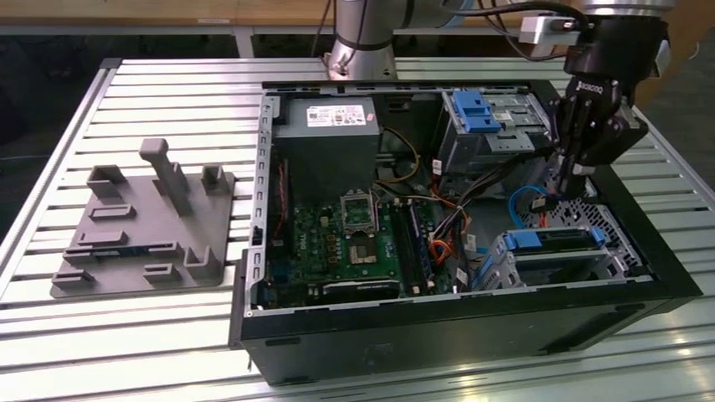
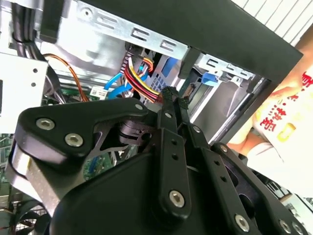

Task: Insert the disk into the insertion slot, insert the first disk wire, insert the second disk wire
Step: 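Insert the first disk wire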

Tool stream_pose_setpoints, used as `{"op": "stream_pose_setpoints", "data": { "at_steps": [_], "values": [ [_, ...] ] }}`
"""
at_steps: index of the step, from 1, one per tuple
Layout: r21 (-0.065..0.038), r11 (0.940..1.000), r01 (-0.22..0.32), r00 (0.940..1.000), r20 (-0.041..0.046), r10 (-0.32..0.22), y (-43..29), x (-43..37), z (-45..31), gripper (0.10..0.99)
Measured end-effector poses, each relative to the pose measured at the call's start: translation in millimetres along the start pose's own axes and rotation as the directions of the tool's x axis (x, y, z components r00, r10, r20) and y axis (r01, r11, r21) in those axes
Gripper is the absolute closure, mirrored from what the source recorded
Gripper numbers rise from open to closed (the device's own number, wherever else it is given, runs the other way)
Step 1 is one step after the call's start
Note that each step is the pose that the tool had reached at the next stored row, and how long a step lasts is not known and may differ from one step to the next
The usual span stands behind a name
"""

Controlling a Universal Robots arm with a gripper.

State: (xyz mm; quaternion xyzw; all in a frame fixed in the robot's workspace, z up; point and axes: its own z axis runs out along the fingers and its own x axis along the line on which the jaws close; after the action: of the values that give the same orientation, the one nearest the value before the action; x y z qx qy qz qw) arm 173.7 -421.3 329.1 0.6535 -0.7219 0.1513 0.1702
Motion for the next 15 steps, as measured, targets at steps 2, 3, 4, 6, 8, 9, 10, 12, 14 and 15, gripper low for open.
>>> {"op": "stream_pose_setpoints", "data": {
  "at_steps": [2, 3, 4, 6, 8, 9, 10, 12, 14, 15],
  "values": [
    [0.0, 1.0, 0.0, 1.0, 0.0047, 0.0, 0.6, 3.4, 1.5, 0.925],
    [-0.001, 1.0, 0.0, 1.0, 0.0078, 0.0, 1.0, 5.0, 2.4, 0.925],
    [-0.001, 1.0, 0.0, 0.9999, 0.0116, 0.0, 1.2, 6.6, 3.1, 0.925],
    [-0.001, 1.0, 0.001, 0.9998, 0.022, -0.001, 1.1, 9.4, 4.6, 0.925],
    [-0.002, 1.0, 0.001, 0.9992, 0.0409, -0.001, 0.9, 11.6, 5.5, 0.925],
    [-0.003, 1.0, 0.002, 0.9984, 0.0566, -0.002, 0.8, 12.5, 5.8, 0.925],
    [-0.004, 1.0, 0.002, 0.9973, 0.0738, -0.002, 0.7, 13.3, 6.1, 0.925],
    [-0.006, 1.0, 0.004, 0.994, 0.1093, -0.003, 0.5, 14.9, 6.7, 0.925],
    [-0.008, 1.0, 0.005, 0.9899, 0.1418, -0.004, 0.4, 16.7, 7.1, 0.925],
    [-0.009, 0.9999, 0.006, 0.9888, 0.1489, -0.004, 0.3, 18.5, 6.6, 0.925]
  ]
}}
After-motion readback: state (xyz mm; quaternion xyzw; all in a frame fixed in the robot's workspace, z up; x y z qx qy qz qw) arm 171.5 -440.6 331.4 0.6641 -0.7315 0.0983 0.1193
